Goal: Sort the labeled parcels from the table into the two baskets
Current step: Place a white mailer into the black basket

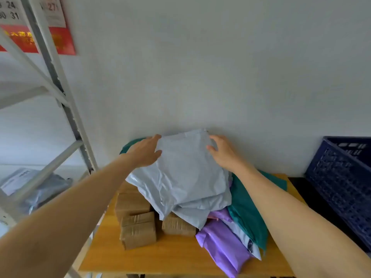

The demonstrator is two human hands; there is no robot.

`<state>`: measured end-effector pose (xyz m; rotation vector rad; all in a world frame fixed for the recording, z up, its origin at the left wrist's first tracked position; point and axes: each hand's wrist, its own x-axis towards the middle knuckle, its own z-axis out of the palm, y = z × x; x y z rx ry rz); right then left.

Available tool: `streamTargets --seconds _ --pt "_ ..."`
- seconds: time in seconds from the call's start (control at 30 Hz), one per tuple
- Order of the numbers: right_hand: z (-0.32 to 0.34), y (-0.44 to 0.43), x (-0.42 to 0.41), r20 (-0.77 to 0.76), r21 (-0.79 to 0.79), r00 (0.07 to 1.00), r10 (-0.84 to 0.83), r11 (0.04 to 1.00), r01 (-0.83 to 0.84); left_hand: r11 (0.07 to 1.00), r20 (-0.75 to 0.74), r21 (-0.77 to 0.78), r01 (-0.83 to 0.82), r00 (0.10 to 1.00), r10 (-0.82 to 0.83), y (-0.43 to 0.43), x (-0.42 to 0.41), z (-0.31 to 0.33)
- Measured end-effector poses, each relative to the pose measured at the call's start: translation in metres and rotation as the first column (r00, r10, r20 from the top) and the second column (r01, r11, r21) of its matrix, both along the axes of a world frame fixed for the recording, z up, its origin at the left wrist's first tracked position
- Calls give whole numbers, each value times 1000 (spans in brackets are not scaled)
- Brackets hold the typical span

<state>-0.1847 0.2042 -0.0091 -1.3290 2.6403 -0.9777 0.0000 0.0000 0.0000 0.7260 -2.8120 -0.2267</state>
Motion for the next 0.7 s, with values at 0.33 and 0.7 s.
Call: streamTargets --seconds 0.33,0.7 --pt "-45 -26 -36 132 111 986 -99 990 85 982 -17 187 -4 1000 7 -50 -37 -57" --pt "-95 -37 -66 322 195 923 -211 969 153 937 127 337 -91 991 51 -73 -64 -120"
